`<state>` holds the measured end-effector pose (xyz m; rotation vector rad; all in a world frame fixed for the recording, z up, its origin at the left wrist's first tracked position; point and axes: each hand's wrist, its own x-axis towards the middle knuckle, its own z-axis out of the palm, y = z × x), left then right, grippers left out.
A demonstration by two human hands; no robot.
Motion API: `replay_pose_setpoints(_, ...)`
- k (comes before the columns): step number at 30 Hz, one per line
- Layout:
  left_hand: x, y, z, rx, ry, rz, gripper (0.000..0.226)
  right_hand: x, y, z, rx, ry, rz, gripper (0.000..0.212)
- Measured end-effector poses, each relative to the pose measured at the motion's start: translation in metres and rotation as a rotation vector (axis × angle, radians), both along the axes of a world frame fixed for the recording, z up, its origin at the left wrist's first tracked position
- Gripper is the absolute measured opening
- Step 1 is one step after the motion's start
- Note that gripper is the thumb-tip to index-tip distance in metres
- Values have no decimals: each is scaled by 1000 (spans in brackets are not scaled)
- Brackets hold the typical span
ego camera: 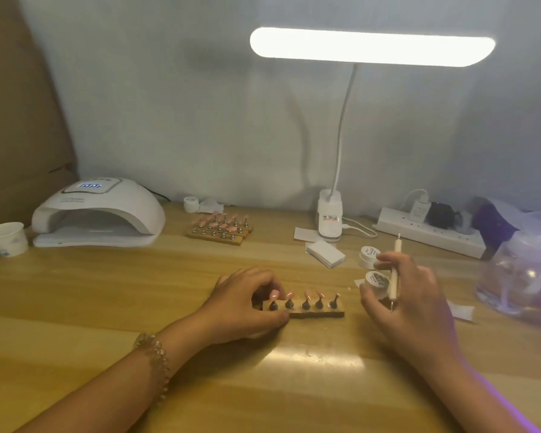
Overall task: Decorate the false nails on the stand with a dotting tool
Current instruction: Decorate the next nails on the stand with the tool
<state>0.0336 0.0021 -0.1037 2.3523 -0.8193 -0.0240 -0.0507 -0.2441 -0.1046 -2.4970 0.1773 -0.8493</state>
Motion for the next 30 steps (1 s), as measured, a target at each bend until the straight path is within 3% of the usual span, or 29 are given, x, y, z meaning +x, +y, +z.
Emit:
replay_pose_setpoints(3,-1,0,-2,8,-10,1,29,0,0,-2,-28,14,2,47)
replay_pose_setpoints(5,-3,-1,-3,-36,6,-25,33,-3,3,-1,-67,-55,58,37)
replay_pose_setpoints(8,-5,-3,-4,-76,-22,-58,18,-9,15,0,-108,-137,199,22)
replay_pose_setpoints(12,-6,-4,-2,-137,0,-74,7,-12,25,1,106,-4,340,16)
replay_pose_setpoints(19,-11,-8,-4,-212,22,-104,11,-8,26,-2,220,200,447,41)
replay_pose_setpoints(30,-15,-11,-4,-210,60,-103,12,-9,34,0,375,216,536,36)
